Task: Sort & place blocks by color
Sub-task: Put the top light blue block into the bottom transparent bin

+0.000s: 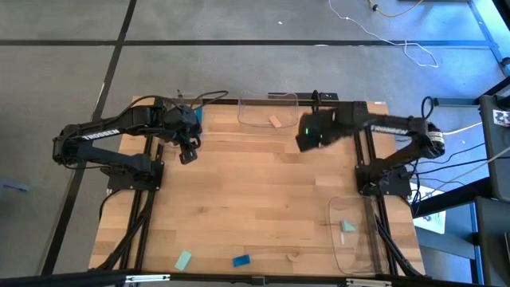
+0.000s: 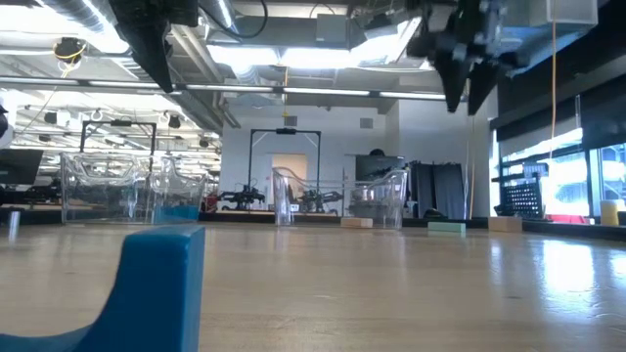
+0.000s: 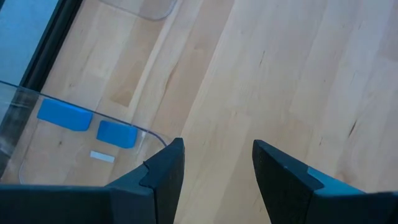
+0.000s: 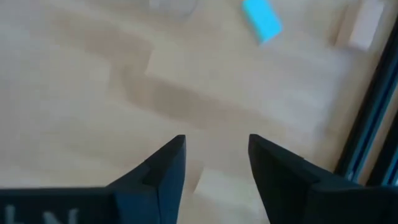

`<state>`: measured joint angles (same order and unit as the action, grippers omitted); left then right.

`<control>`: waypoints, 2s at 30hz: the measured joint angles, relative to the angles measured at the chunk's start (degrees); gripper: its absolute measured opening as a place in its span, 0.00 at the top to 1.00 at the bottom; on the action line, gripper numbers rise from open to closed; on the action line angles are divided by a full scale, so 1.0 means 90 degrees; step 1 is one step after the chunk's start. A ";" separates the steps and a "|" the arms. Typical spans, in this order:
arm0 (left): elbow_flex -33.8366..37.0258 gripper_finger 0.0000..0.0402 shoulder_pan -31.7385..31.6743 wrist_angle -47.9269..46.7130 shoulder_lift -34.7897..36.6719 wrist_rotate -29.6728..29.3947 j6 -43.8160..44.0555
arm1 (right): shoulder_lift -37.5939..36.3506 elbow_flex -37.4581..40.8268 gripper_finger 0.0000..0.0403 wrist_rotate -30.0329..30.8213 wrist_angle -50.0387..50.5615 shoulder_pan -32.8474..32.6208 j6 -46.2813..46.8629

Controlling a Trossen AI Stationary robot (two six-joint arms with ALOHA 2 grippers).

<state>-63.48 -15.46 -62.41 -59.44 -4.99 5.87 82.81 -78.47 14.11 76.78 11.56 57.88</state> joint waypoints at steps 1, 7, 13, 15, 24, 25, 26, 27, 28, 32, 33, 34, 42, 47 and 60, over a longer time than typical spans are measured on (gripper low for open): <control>0.0000 0.55 -0.0001 0.0002 0.0000 -0.0002 0.0006 | 0.0000 0.0029 0.57 0.0000 -0.0082 0.0305 -0.0294; 0.0000 0.55 -0.0001 0.0005 0.0000 -0.0049 0.0273 | 0.0002 0.0428 0.57 -0.0381 -0.0981 0.1979 -0.1773; 0.0000 0.55 -0.0001 0.0073 0.0000 -0.0303 0.0343 | 0.0005 0.1364 0.57 -0.1497 -0.2911 0.3074 -0.2947; 0.0000 0.55 -0.0001 0.0073 0.0000 -0.0357 0.0472 | 0.0005 0.1643 0.57 -0.1580 -0.3218 0.3303 -0.2993; 0.0000 0.55 -0.0001 0.0078 -0.0002 -0.0468 0.0858 | 0.0005 0.2786 0.57 -0.1576 -0.4109 0.3540 -0.3445; 0.0000 0.55 -0.0001 0.0080 -0.0002 -0.0518 0.0878 | 0.0005 0.2935 0.57 -0.1557 -0.4205 0.3538 -0.3445; 0.0000 0.55 -0.0001 0.0080 0.0000 -0.0567 0.0937 | 0.0005 0.3073 0.57 -0.1539 -0.4304 0.3540 -0.3456; 0.0000 0.55 -0.0001 0.0080 0.0000 -0.0607 0.0989 | 0.0005 0.3197 0.57 -0.1536 -0.4439 0.3540 -0.3471; 0.0000 0.55 -0.0001 0.0081 -0.0001 -0.0650 0.1011 | 0.0005 0.3335 0.57 -0.1534 -0.4640 0.3540 -0.3473; 0.0000 0.55 -0.0001 0.0083 -0.0002 -0.0724 0.1013 | 0.0005 0.3783 0.57 -0.1480 -0.5339 0.3526 -0.3500; 0.0000 0.55 -0.0001 0.0083 0.0000 -0.0724 0.1015 | 0.0005 0.3870 0.57 -0.1392 -0.5521 0.3526 -0.3523; 0.0000 0.55 -0.0003 0.0083 0.0000 -0.0724 0.1015 | 0.0005 0.3933 0.57 -0.1283 -0.5635 0.3526 -0.3580; 0.0000 0.55 -0.0003 0.0085 0.0000 -0.0726 0.1025 | 0.0005 0.4110 0.57 -0.0867 -0.5899 0.3526 -0.3579; 0.0000 0.55 -0.0003 0.0085 -0.0002 -0.0729 0.1025 | 0.0094 0.4199 0.57 -0.0853 -0.5946 0.3526 -0.3462; 0.0000 0.55 -0.0003 0.0085 0.0000 -0.0795 0.1022 | 0.0756 0.4167 0.57 -0.0779 -0.6445 0.3523 -0.3826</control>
<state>-63.48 -15.49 -61.65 -59.44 -12.15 15.07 89.61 -40.97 7.10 18.78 43.27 23.44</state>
